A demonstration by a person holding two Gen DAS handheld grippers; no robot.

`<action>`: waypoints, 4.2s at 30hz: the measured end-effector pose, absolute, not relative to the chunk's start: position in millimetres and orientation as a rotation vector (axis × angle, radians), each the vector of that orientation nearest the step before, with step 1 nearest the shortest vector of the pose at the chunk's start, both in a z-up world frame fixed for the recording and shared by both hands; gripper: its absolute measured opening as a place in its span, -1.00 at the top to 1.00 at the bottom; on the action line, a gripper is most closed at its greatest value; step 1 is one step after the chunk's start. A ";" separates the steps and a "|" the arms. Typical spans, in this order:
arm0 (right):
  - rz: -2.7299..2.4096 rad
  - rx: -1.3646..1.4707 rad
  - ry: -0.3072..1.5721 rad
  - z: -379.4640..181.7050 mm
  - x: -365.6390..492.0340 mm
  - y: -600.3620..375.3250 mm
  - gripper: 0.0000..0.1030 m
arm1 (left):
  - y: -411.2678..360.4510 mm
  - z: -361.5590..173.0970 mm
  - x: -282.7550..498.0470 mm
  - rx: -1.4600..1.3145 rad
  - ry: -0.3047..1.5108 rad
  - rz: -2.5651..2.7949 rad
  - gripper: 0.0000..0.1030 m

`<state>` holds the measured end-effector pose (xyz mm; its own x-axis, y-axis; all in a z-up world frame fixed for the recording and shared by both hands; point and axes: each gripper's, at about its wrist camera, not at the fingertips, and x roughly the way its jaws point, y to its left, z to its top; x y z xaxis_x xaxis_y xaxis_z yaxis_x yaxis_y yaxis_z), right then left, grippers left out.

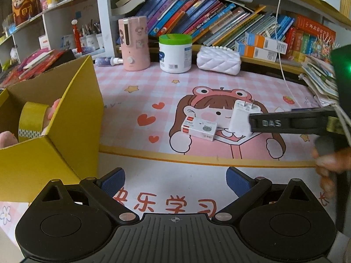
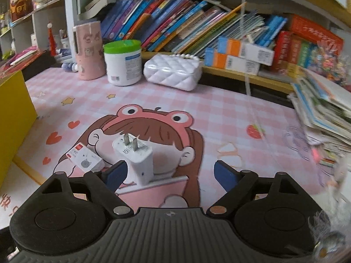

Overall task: Organize objects
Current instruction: 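Grasp the white charger with the right gripper while the left gripper grasps the stapler box, then carry the charger and stapler box with both tools toward the yellow box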

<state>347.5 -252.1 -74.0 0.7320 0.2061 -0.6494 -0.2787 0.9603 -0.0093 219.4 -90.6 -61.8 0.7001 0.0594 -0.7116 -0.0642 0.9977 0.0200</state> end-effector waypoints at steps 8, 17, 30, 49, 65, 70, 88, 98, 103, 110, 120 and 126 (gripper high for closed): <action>0.403 -0.103 0.721 -88.9 369.3 -235.9 -0.12 | -92.5 -61.1 223.4 0.008 0.803 0.075 -0.94; 0.471 -0.045 0.735 -82.3 367.8 -238.7 0.27 | -91.1 -65.2 234.1 -0.015 0.812 0.093 -0.94; 0.296 0.073 0.749 -50.5 341.9 -300.0 0.27 | -116.0 -82.9 285.6 0.036 0.782 0.045 -0.86; 0.309 0.093 0.738 -41.3 326.4 -309.6 0.27 | -123.2 -105.9 329.4 0.033 0.803 0.024 -0.13; 0.239 0.052 0.766 -40.4 273.2 -289.6 0.27 | -93.6 -55.5 229.6 -0.102 0.741 -0.026 -0.13; 0.246 0.034 0.788 -40.2 252.8 -271.7 0.27 | -73.2 -47.7 196.9 -0.123 0.726 -0.009 -0.13; 0.378 -0.041 0.763 -24.1 161.9 -165.9 0.26 | 17.0 -29.9 93.1 -0.159 0.677 0.068 -0.13; 0.436 -0.060 0.766 -26.0 113.4 -113.0 0.26 | 64.2 -28.6 41.8 -0.167 0.673 0.118 -0.13; 0.473 -0.076 0.763 -27.5 93.7 -87.2 0.26 | 85.3 -28.6 19.7 -0.170 0.666 0.146 -0.13; 0.525 -0.094 0.738 -24.5 71.4 -56.0 0.26 | 110.9 -21.8 -3.7 -0.170 0.635 0.185 -0.13; 0.538 -0.119 0.699 -12.7 57.9 -35.5 0.26 | 131.3 -12.9 -12.0 -0.185 0.593 0.200 -0.13; 0.542 -0.125 0.683 -6.4 68.9 -31.4 0.26 | 133.6 -9.7 -1.0 -0.195 0.578 0.201 -0.13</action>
<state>68.9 -31.4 -6.4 0.6436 0.4347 -0.6299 -0.5149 0.8549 0.0639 -1.0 133.6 -9.7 0.8191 0.1335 -0.5580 -0.2423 0.9621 -0.1255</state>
